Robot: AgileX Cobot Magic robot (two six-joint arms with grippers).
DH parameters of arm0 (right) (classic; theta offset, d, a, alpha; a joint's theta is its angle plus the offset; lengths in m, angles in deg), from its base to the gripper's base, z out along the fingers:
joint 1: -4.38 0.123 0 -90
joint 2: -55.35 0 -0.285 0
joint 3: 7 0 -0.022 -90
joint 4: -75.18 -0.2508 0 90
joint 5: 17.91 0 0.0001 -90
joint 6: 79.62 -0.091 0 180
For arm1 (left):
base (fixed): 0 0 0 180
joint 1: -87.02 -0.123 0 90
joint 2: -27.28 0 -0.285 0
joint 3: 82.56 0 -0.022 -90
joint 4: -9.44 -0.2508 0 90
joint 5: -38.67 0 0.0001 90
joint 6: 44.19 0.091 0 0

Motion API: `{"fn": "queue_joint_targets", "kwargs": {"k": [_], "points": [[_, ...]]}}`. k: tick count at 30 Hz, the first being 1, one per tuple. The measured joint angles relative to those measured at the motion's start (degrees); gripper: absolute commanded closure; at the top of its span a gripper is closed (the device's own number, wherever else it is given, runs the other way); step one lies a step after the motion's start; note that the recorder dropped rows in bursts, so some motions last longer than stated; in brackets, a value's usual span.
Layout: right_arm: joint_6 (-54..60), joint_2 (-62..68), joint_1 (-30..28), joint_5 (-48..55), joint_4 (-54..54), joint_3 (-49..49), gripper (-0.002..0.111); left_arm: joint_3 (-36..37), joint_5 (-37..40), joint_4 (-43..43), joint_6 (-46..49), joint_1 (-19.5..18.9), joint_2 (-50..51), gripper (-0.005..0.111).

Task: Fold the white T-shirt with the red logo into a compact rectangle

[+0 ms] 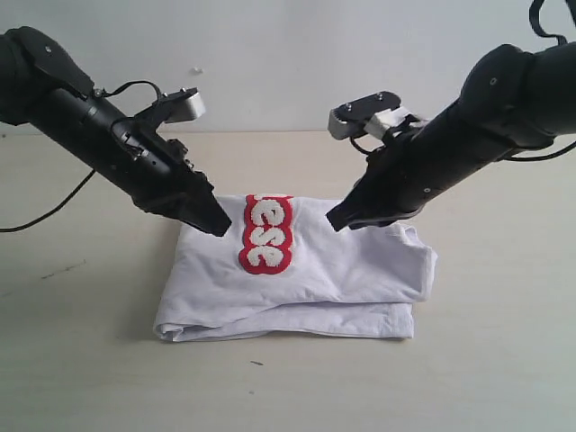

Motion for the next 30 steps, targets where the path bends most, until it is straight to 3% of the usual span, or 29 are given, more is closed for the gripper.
{"fn": "queue_joint_targets", "kwargs": {"k": [4,8,12,16,23,30], "points": [[-11.7,-0.8,0.0,-1.1,9.4,0.0,0.108,5.2,-3.0,-0.3,-0.5,0.0,-2.6,0.079],[-26.5,-1.1,0.0,-2.7,21.6,0.0,0.108,14.9,-15.5,1.3,1.0,0.0,-7.1,0.079],[-34.3,-1.1,0.0,-3.8,28.9,0.0,0.108,25.8,-30.4,13.1,12.0,0.0,-14.4,0.079],[-40.1,-2.6,0.0,-6.7,34.3,1.6,0.108,31.9,-40.1,18.5,16.7,0.0,-21.7,0.079],[-45.1,-12.2,0.0,-14.2,38.1,10.9,0.108,37.7,-43.3,20.5,17.2,0.4,-31.1,0.079],[-45.8,-20.2,0.0,-22.3,38.1,20.4,0.108,43.4,-51.3,21.4,17.4,5.6,-38.4,0.079]]}}
